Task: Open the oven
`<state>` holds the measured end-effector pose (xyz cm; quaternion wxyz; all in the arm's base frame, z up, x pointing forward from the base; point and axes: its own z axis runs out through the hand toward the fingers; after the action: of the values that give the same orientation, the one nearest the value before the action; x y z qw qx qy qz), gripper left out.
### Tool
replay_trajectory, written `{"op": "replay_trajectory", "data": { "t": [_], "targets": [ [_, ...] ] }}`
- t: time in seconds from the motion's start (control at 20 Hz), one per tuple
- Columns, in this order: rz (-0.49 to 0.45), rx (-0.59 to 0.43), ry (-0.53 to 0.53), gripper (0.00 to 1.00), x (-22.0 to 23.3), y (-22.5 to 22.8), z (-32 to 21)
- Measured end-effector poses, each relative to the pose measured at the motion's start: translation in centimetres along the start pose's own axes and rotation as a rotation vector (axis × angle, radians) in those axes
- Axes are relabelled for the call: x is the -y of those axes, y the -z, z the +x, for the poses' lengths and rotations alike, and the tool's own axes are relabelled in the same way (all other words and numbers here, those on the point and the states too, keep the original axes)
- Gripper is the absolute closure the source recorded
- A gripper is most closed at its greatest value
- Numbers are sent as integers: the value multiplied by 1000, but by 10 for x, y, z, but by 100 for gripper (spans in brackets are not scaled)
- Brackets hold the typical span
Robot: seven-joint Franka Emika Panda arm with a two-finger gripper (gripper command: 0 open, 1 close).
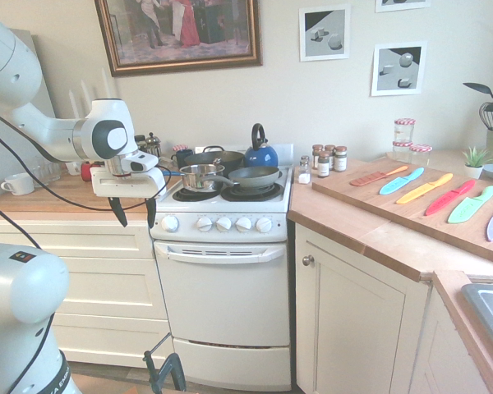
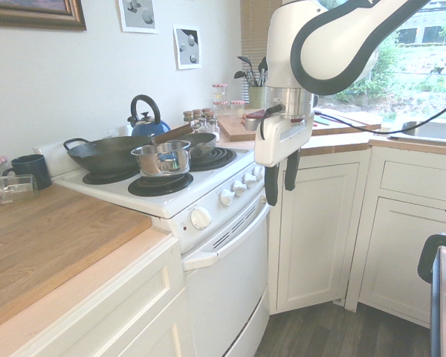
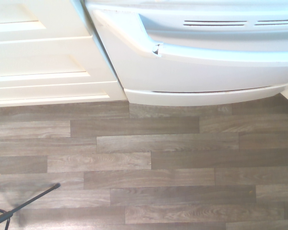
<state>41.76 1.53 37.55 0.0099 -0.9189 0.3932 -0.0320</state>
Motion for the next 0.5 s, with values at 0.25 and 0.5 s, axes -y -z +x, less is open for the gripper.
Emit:
{"op": "replay_trajectory", "data": {
  "t": [0.25,0.5],
  "targets": [
    [-27,23,-63,0,-25,-27,32],
    [-55,46,-28,0,-47,-107,70]
  ]
}}
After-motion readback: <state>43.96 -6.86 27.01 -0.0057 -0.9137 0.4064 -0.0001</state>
